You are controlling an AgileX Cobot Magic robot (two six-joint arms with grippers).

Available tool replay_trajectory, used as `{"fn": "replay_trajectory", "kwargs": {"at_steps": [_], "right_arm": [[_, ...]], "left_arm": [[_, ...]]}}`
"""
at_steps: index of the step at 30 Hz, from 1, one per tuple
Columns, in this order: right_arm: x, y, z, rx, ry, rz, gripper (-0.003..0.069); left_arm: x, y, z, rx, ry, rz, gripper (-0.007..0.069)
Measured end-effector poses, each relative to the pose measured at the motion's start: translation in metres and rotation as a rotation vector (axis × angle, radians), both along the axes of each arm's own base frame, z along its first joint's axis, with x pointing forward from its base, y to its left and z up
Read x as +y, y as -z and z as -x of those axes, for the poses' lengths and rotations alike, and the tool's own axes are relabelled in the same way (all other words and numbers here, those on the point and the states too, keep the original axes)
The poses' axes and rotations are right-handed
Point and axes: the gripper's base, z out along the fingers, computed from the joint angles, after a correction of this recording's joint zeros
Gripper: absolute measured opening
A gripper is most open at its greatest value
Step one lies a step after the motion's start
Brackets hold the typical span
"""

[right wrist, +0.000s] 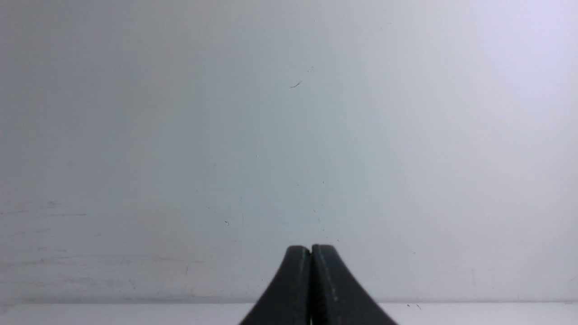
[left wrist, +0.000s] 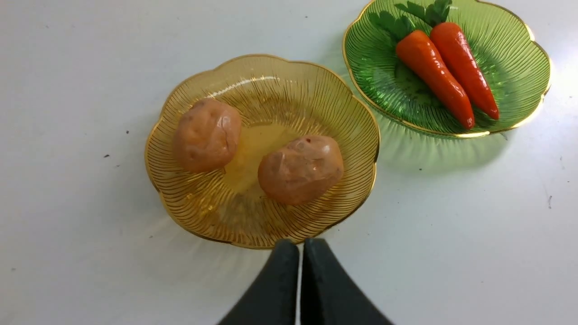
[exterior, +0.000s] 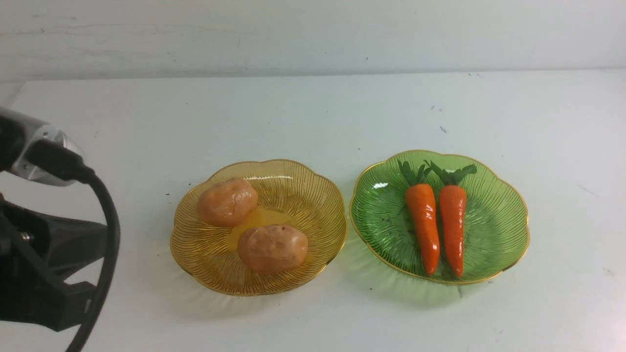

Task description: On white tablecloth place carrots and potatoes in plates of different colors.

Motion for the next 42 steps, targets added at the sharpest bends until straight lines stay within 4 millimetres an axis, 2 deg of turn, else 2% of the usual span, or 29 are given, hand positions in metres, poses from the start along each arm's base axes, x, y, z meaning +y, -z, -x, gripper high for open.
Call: {"fn": "replay_trajectory", "kwargs": {"at_steps": [8,14,18,24,35,42], "right_arm": [[0.0,0.001,0.0,0.003,0.001,0.001,-0.0015],[0.0,0.001,-0.001,0.005,0.001,0.002,-0.0015],[0.0,0.001,-0.001,0.007,0.001,0.002,-0.0015],[0.0,0.001,-0.001,0.007,0.001,0.002,-0.0015],[0.0,0.001,-0.001,0.009,0.001,0.003,-0.0015],[0.0,0.002,-0.001,0.009,0.001,0.003,-0.0015]], "left_arm": [[0.026,-0.012,0.046,-0.211,-0.023,0.039,-0.0003],[0.04,-0.002,0.075,-0.359,-0.053,0.161,-0.0003],[0.043,0.008,0.083,-0.408,-0.062,0.236,-0.0003],[0.044,0.021,0.086,-0.404,-0.066,0.245,-0.0003],[0.043,0.026,0.084,-0.391,-0.067,0.235,-0.0003],[0.042,0.043,0.079,-0.418,-0.085,0.228,-0.0003]]}}
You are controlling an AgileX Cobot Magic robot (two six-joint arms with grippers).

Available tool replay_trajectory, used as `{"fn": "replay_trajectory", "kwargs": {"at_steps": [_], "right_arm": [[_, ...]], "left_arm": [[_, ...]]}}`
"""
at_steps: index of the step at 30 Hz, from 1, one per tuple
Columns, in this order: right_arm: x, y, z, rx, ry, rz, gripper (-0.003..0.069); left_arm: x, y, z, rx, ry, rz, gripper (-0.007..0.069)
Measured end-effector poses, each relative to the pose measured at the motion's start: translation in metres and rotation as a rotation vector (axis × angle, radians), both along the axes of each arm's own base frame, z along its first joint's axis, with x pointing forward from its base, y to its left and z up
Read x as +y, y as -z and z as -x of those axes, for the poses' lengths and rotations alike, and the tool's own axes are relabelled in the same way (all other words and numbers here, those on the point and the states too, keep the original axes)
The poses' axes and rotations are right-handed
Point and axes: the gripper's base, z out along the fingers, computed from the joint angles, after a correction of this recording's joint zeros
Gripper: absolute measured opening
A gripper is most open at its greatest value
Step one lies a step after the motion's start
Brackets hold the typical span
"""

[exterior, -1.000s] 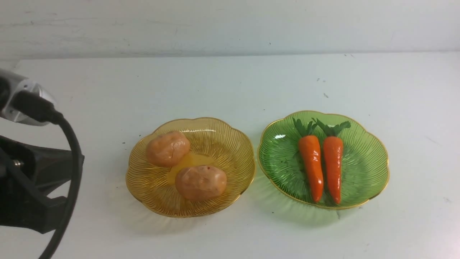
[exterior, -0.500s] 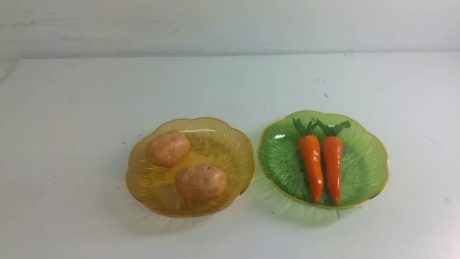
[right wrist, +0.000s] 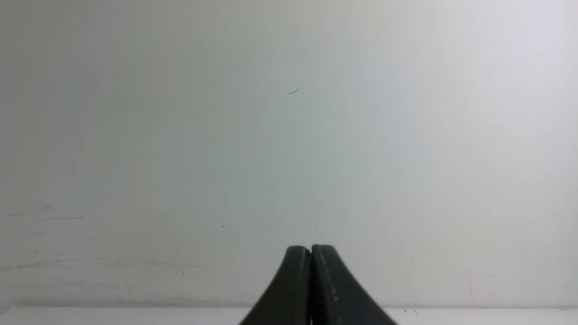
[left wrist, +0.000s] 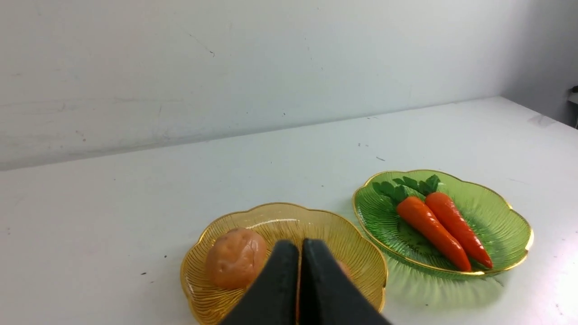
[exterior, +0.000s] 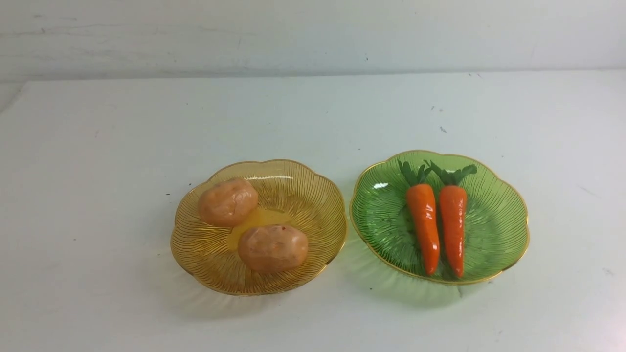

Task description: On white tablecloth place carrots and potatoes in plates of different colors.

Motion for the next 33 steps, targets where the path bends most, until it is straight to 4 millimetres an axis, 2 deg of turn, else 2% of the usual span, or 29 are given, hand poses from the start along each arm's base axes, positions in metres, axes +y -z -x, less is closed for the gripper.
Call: {"fn": "replay_trajectory", "kwargs": {"at_steps": [5,10,14,18,22,33], "right_arm": [[0.0,0.0,0.0,0.0,0.0,0.0,-0.0015],[0.0,0.0,0.0,0.001,0.0,0.0,-0.0015],[0.0,0.0,0.0,0.002,0.0,0.0,-0.0015],[0.0,0.0,0.0,0.002,0.0,0.0,-0.0015],[0.0,0.0,0.0,0.002,0.0,0.0,-0.0015],[0.0,0.0,0.0,0.003,-0.001,-0.004,-0.0015]], "left_arm": [[0.001,0.028,-0.003,-0.04,-0.078,-0.002,-0.0003],[0.004,0.082,-0.013,-0.044,-0.22,-0.051,-0.0003],[0.006,0.109,-0.019,-0.001,-0.288,-0.074,-0.0003],[0.008,0.144,-0.025,0.081,-0.324,-0.124,-0.0003],[0.009,0.158,-0.026,0.115,-0.325,-0.166,-0.0003],[0.009,0.163,-0.025,0.159,-0.321,-0.193,-0.0003]]}}
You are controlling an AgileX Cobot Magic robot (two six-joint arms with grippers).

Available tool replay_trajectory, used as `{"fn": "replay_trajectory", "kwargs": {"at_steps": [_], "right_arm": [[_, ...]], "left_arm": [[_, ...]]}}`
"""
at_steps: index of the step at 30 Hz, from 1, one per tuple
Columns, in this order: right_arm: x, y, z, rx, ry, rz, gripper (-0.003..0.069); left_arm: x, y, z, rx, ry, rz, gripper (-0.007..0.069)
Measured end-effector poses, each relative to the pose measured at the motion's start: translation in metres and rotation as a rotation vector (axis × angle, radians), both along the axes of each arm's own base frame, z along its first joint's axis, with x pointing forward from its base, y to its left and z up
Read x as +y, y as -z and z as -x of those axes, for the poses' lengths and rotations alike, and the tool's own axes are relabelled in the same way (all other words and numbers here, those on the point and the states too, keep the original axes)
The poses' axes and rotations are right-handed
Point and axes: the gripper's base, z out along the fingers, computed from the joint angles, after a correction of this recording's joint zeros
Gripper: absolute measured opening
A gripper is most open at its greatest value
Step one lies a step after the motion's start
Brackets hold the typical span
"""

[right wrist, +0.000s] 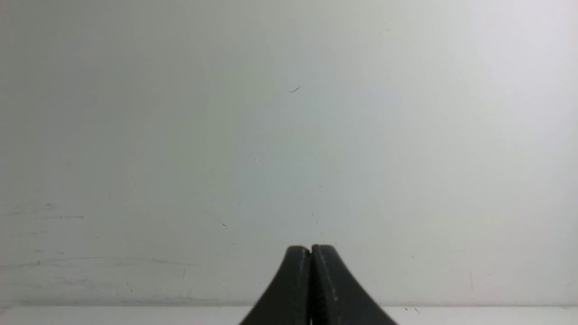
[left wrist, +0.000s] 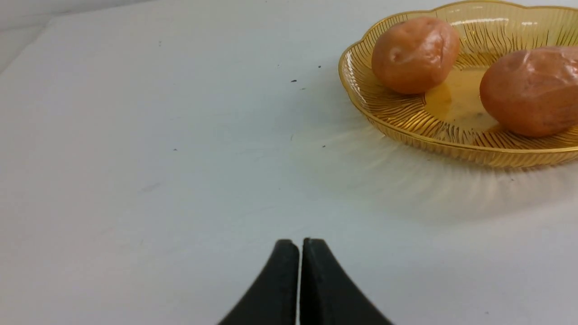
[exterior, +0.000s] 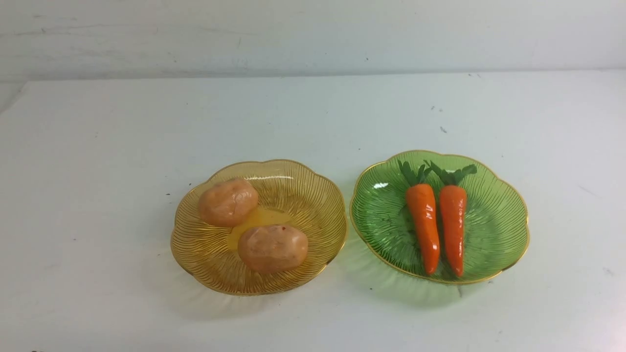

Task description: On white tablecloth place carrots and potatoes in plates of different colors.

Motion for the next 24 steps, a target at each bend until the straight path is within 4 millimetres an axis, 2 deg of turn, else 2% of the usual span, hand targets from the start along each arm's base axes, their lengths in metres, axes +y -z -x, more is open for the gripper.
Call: {"fn": "replay_trajectory", "kwargs": {"at_steps": [20,24], "right_arm": [[0.0,0.0002,0.0,0.002,0.0,0.0,-0.0015],[-0.0005,0.001,-0.0004,0.004,0.019,0.044,-0.0015]], "left_arm": [[0.0,0.0,0.0,0.0,0.002,-0.005,-0.0003],[0.0,0.0,0.0,0.0,0.002,-0.005,-0.0003]]}}
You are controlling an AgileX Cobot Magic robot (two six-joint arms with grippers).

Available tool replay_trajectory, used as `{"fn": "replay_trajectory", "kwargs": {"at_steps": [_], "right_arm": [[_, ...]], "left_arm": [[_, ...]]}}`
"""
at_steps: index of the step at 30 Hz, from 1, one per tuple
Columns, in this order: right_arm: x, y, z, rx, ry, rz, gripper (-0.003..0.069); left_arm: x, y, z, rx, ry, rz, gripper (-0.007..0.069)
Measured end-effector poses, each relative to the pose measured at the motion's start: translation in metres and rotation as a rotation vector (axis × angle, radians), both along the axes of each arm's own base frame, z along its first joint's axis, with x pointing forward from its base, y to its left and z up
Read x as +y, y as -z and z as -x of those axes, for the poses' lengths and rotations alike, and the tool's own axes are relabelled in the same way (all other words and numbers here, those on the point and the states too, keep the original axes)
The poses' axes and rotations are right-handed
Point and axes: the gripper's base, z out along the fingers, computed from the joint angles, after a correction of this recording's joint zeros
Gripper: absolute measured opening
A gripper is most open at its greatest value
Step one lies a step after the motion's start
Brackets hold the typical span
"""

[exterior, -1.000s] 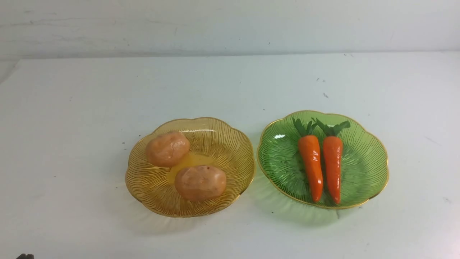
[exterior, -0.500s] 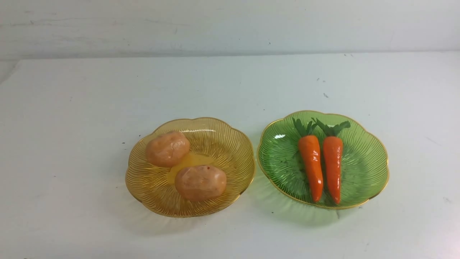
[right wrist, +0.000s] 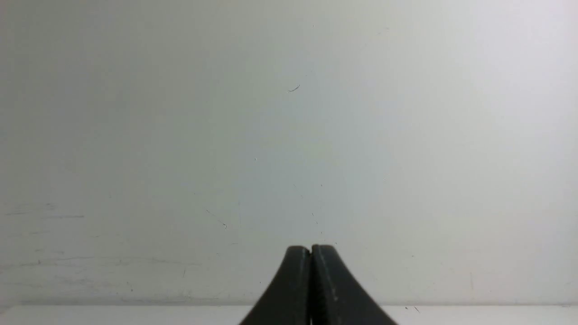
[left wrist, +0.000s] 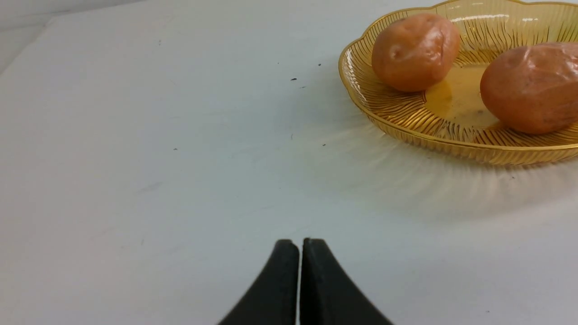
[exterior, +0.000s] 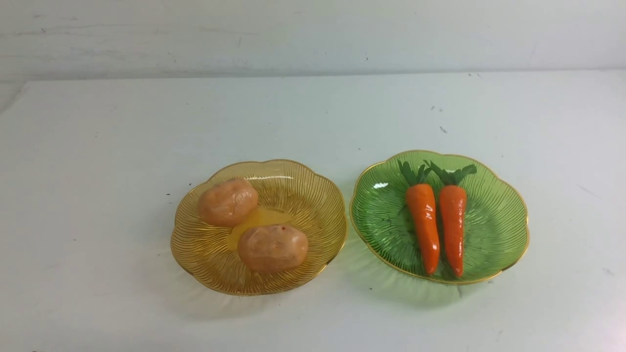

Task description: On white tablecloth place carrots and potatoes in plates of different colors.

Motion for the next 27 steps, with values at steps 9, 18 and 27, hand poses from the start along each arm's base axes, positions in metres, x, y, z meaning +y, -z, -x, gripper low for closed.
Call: {"fn": "replay_trajectory", "kwargs": {"at_steps": [9,18,27], "right_arm": [[-0.007,0.057,-0.02,0.25,0.241,0.153,-0.0015],[-0.009,0.134,-0.034,0.471,0.243,0.154,-0.0015],[-0.008,0.134,-0.034,0.471,0.241,0.147,-0.0015]], "left_arm": [[0.0,0.0,0.0,0.0,0.0,0.0,-0.0003],[0.0,0.0,0.0,0.001,0.0,0.0,-0.0003],[0.0,0.0,0.0,0.001,0.0,0.0,-0.0003]]}}
